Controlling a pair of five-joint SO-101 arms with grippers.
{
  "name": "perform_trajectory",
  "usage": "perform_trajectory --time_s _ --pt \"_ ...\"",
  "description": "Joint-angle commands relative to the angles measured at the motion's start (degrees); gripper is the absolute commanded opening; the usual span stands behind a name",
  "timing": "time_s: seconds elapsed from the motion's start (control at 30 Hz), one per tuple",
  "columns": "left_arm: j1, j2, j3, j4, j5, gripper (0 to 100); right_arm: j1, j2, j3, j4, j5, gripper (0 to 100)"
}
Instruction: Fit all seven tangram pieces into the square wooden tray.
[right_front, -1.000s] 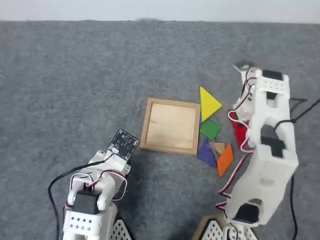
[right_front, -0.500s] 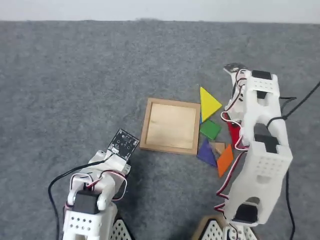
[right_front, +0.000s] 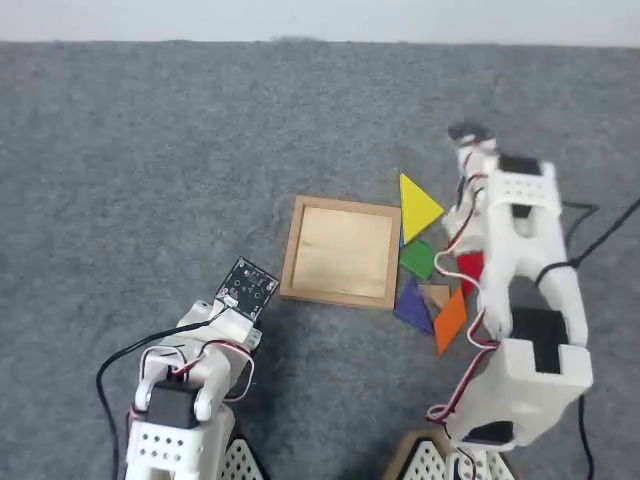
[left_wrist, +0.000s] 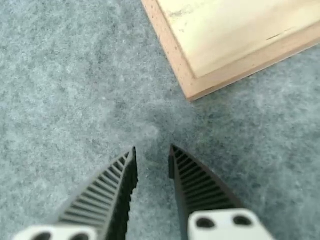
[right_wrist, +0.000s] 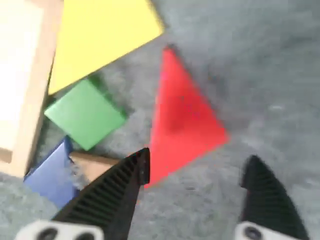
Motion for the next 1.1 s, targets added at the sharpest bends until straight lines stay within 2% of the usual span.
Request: perform_trajectory --time_s 0.0,0.23,0.47,0.7,0.93,1.07 --pt "-0.4 -0.6 -0.7 -0.1 -0.5 10 -0.4 -1.9 3.2 -5.7 -0.6 37.7" --pt "-0.4 -0.6 -0.7 -0.1 -0.5 10 2.2 11.1 -6.4 -6.2 -1.6 33.6" --pt "-0.4 -0.6 -0.7 -0.1 -0.5 10 2.6 17.8 -14.8 -0.2 -1.3 23.6" --pt "-0.4 -0.6 -0.7 -0.1 -0.5 10 2.9 17.3 -15.1 0.0 -1.8 19.8" --pt "-0.4 -0.6 -0.7 -0.1 -0.5 10 2.3 6.9 -14.8 1.5 -4.8 19.8" --pt "-0.4 -0.6 -0.7 -0.1 -0.5 10 -0.4 2.6 -14.8 4.7 -5.5 19.8"
